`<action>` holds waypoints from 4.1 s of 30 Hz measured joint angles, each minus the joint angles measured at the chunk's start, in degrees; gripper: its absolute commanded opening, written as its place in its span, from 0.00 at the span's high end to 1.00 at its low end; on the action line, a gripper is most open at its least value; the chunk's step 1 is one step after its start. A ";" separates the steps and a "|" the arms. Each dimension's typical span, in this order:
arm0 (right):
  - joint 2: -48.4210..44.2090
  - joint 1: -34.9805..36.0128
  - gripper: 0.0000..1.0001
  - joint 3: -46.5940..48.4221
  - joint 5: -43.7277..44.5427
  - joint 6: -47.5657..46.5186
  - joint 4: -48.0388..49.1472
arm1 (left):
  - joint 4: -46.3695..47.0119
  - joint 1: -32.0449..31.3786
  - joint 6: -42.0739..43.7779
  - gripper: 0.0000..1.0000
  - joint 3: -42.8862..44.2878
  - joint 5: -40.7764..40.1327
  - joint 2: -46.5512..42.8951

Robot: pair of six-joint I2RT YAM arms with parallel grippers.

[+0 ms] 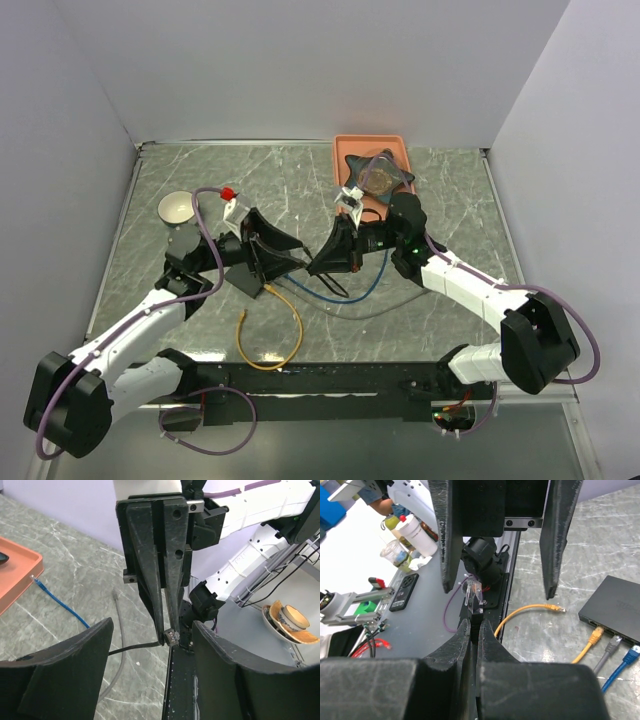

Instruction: Insert the plug into the switch port

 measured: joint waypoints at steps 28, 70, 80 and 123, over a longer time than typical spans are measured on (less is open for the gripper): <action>-7.45 -0.85 0.01 0.17 19.69 -6.43 -14.73 | -9.79 -3.39 2.67 0.99 4.74 -6.10 1.88; -4.57 16.44 0.64 12.57 71.78 -22.67 -36.24 | -30.80 -3.45 -8.55 0.99 18.99 -25.51 9.68; -4.44 16.83 0.63 12.59 72.61 -22.67 -36.26 | -30.88 -3.45 -8.57 0.99 19.02 -25.49 10.10; -4.11 17.44 1.00 12.59 74.34 -23.19 -36.65 | -40.85 -3.04 -8.28 0.01 16.52 -53.64 -3.13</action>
